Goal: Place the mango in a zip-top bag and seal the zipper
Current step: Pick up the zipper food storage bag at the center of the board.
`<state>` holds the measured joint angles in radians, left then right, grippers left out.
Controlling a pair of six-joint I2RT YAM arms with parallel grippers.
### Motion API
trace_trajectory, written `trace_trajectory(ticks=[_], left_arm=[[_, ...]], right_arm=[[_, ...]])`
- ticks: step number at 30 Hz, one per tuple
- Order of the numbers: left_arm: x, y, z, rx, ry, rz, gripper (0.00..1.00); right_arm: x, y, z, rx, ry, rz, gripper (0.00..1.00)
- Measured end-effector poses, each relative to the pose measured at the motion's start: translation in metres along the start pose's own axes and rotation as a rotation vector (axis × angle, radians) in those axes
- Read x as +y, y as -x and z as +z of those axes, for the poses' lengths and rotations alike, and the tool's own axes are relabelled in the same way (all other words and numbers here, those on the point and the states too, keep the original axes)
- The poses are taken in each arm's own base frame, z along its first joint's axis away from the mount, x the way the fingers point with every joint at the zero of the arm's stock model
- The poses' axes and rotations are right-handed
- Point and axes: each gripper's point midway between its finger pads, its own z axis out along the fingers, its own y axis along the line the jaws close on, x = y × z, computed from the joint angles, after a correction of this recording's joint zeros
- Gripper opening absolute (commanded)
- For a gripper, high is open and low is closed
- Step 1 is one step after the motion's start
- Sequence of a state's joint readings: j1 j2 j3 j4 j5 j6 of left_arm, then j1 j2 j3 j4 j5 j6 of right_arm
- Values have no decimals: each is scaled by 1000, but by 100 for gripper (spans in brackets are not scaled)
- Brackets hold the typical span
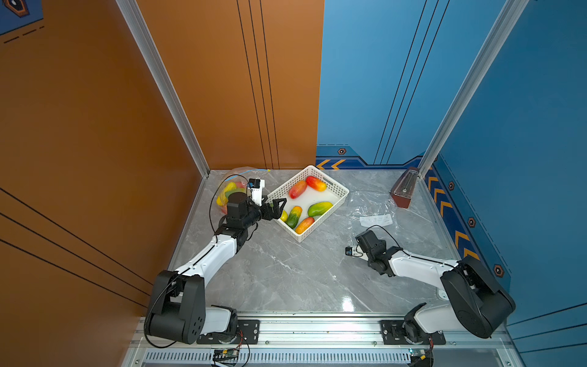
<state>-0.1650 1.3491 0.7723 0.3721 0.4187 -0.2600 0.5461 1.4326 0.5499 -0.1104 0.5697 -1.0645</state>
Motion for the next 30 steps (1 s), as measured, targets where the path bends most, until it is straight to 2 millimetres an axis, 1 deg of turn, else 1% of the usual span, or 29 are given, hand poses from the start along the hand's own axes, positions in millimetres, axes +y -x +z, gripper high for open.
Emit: trace_trajectory(ticks=[1,2,4,5,6,7,10,12,13,14,15,17,20,21,23,27,29,30], left_arm=[[0,0,0,0,2,2,98],[0,1,-1,-2,2,3,99],[-1,2,-1,-6,1,5,99],[-1,3,-2,-8,0,6,99],[-2,3,-2,-10,-1,5,99],[-2,4,-3,-12,-2,4,99],[-5,7,-7,-22,-5,-23,98],[-12,13,-11,-38,-17,-38,98],[-18,15,-13,-47,-26,-38,98],[-27,18,-16,-58,-42,-36,98],[-40,20,-18,-66,-65,-30,98],[-66,23,-20,-80,-114,-16,98],[-102,19,-17,-67,-192,-9,98],[-109,18,-13,-56,-208,-19,98],[-122,19,0,-35,-239,-55,98],[-131,32,19,-29,-264,-150,98],[-133,38,21,-34,-270,-195,98],[-134,40,20,-39,-274,-212,98]], right_arm=[[-3,1,0,-2,-12,4,14],[-5,1,0,-3,-19,10,9],[-10,4,-2,-6,-23,23,4],[-14,5,-5,-12,-22,39,4],[-21,8,-9,-24,-24,63,0],[-30,12,-15,-46,-25,101,0],[-80,26,-49,-156,-85,323,0],[-125,30,-78,-233,-143,533,0],[-142,31,-89,-262,-160,626,0],[-162,32,-102,-295,-175,740,0],[-176,33,-110,-314,-181,835,0],[-198,36,-121,-345,-168,1017,0],[-214,48,-123,-369,-116,1224,0],[-215,54,-122,-377,-95,1269,0],[-215,74,-120,-411,-20,1354,0],[-210,109,-121,-485,160,1456,0],[-211,122,-128,-531,248,1497,0],[-213,125,-133,-551,275,1513,0]])
